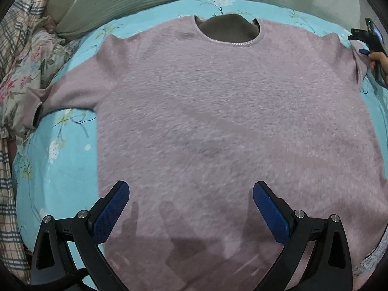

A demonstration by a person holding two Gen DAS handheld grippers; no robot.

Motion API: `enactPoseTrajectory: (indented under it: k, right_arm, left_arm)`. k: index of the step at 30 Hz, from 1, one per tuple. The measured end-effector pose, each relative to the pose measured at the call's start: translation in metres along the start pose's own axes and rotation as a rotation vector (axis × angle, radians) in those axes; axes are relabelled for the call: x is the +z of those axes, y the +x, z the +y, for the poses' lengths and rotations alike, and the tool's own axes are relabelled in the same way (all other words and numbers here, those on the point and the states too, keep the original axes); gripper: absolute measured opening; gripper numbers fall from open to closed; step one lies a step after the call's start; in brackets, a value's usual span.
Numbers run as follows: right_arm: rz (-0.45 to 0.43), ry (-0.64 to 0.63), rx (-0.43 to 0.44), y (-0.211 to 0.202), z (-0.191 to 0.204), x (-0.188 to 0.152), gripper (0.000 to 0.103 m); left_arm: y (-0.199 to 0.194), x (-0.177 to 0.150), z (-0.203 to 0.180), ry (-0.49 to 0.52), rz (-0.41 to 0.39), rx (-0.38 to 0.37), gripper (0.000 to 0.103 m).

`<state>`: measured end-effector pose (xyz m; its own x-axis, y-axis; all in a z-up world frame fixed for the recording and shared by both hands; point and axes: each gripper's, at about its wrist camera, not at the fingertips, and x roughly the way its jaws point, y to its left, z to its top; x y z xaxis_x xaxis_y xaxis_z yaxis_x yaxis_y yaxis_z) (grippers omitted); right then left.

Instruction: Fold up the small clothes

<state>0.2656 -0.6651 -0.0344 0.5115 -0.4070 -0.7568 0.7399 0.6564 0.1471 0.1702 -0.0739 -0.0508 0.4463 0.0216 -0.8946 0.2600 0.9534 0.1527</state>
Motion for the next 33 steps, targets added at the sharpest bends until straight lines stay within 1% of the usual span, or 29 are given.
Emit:
enactPoseTrajectory:
  k: [2, 3, 4, 5, 9, 12, 13, 15, 17, 19, 21, 22, 25, 28, 29, 31, 33]
  right_arm:
    - [0.002, -0.017, -0.021, 0.003, -0.001, 0.001, 0.027]
    - [0.001, -0.013, 0.002, 0.001, -0.004, 0.001, 0.017]
    - [0.003, 0.008, 0.043, -0.002, -0.008, 0.001, 0.008]
    - [-0.005, 0.025, 0.079, -0.008, -0.01, 0.0, 0.006]
    - [-0.011, 0.031, 0.256, -0.036, -0.001, -0.017, 0.006]
    - [0.001, 0.012, 0.395, -0.065, 0.028, -0.038, 0.006]
    - [0.01, -0.004, 0.456, -0.078, 0.045, -0.048, 0.006]
    - [0.027, -0.03, 0.536, -0.095, 0.071, -0.063, 0.006]
    - [0.05, -0.068, 0.631, -0.114, 0.107, -0.083, 0.006]
    - [0.078, -0.115, 0.715, -0.131, 0.145, -0.105, 0.006]
    - [0.104, -0.156, 0.779, -0.142, 0.178, -0.124, 0.006]
    - [0.123, -0.187, 0.815, -0.149, 0.2, -0.139, 0.006]
    - [0.165, -0.261, 0.887, -0.163, 0.248, -0.174, 0.006]
    - [0.211, -0.328, 0.943, -0.171, 0.285, -0.204, 0.006]
    - [0.244, -0.406, 0.925, -0.172, 0.291, -0.214, 0.006]
    - [0.297, -0.446, 0.947, -0.174, 0.307, -0.242, 0.006]
    - [0.341, -0.48, 0.957, -0.174, 0.313, -0.263, 0.006]
  left_arm:
    - [0.005, 0.003, -0.004, 0.009, 0.009, -0.001, 0.102]
    - [0.008, 0.005, -0.006, 0.014, 0.013, -0.003, 0.102]
    - [0.01, 0.006, -0.009, 0.016, 0.014, -0.007, 0.102]
    - [0.011, 0.007, -0.01, 0.017, 0.015, -0.01, 0.102]
    - [0.012, 0.009, -0.016, 0.017, 0.009, -0.039, 0.102]
    - [0.006, 0.009, -0.018, 0.02, -0.012, -0.054, 0.102]
    - [0.003, 0.008, -0.018, 0.021, -0.02, -0.055, 0.102]
    - [-0.003, 0.005, -0.014, 0.018, -0.036, -0.057, 0.102]
    - [-0.008, 0.003, -0.009, 0.006, -0.052, -0.059, 0.102]
    - [-0.012, 0.001, -0.002, -0.013, -0.063, -0.061, 0.102]
    - [-0.016, -0.002, 0.005, -0.033, -0.072, -0.069, 0.102]
    - [-0.018, -0.003, 0.01, -0.046, -0.078, -0.071, 0.102]
    - [-0.023, -0.009, 0.022, -0.073, -0.093, -0.072, 0.102]
    - [-0.024, -0.016, 0.036, -0.102, -0.097, -0.07, 0.102]
    - [-0.024, -0.017, 0.04, -0.111, -0.097, -0.074, 0.102]
    - [-0.023, -0.02, 0.049, -0.131, -0.095, -0.078, 0.102]
    - [-0.02, -0.022, 0.059, -0.155, -0.096, -0.093, 0.102]
